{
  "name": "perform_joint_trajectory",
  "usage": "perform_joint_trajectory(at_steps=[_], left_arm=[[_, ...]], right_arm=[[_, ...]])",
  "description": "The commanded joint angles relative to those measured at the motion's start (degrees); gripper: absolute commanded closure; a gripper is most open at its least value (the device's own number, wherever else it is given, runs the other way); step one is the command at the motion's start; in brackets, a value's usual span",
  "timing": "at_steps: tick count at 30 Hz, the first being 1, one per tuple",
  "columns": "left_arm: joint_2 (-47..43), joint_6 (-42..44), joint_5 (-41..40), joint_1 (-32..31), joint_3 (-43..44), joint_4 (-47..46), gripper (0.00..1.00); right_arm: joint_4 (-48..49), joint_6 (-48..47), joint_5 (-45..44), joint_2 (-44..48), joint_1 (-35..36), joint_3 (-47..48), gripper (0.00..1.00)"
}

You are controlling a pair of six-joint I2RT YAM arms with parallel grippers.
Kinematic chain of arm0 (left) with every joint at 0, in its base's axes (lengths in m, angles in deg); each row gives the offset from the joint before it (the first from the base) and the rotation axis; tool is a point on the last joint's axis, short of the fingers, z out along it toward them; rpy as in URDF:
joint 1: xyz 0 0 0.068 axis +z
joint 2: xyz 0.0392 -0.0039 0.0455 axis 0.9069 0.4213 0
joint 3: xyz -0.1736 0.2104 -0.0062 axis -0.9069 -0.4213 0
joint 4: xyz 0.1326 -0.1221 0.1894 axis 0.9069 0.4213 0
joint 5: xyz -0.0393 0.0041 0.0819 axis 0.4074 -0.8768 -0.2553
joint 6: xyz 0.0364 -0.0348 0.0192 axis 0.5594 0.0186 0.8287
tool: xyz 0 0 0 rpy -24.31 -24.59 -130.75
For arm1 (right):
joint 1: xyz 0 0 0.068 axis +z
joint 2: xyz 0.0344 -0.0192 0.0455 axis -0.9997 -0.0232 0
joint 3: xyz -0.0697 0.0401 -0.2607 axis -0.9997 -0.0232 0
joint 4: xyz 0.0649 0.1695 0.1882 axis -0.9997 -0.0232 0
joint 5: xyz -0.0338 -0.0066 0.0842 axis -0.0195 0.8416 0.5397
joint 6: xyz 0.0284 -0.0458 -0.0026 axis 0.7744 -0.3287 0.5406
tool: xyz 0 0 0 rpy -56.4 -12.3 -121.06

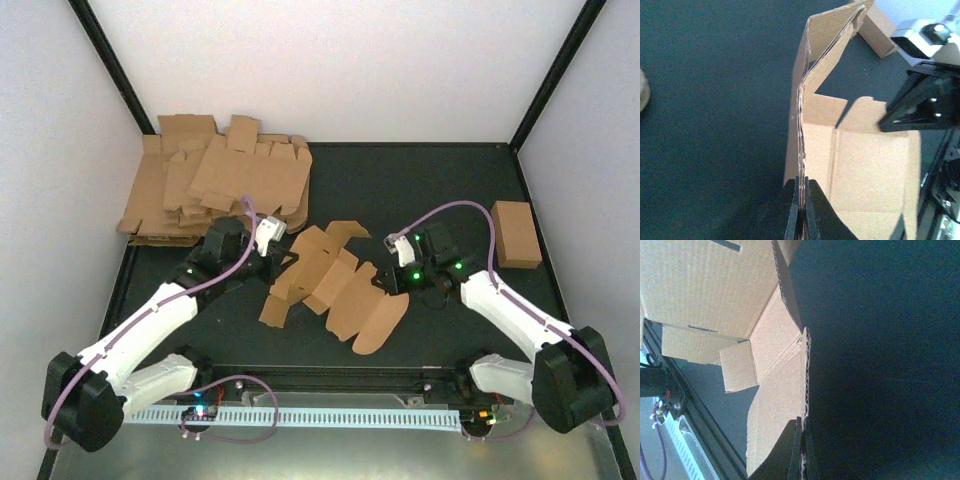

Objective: Fold the paper box

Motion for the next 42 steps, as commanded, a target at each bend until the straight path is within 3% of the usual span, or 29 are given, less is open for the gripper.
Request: perform_joint_trajectory(at_steps=[1,9,18,23,27,35,42], left_arm=[[0.63,1.35,-5.68,-0.27,4.73,3.38,0.97],[4.15,-1.77,-4.83,-0.18,12.18,8.7,0.97],[6.09,-7.28,-4.33,-0.17,10.96,2.98,0.97],[12.0,-1.21,-3.28,-0.31,18.5,11.37,0.98],[15.6,4.01,-5.65,-1.37,21.42,15.88,0.98],[19.8,13.66,-26.01,-13.5,20.5,9.91,0.98],[28.05,20.83,-45.75,-22.71,25.25,13.69,0.98]], right_arm=[[-3.72,-0.66,0.15,3.23,-0.21,3.95,0.98],[-8.83,-0.27,-1.28,7.74,-0.16,8.42,0.98],[-12.53,0.52,-2.85,12.54,-0.21,12.28,0.98],[-13.97,2.17,-2.47,12.13,-0.21,10.4,0.98],[-8.66,5.37,1.29,12.16,-0.21,4.23,0.98],[2.26,10.35,2.05,10.2,-0.2,-6.47,0.98],[6.03,10.82,0.97,9.01,-0.21,-11.97,0.93]])
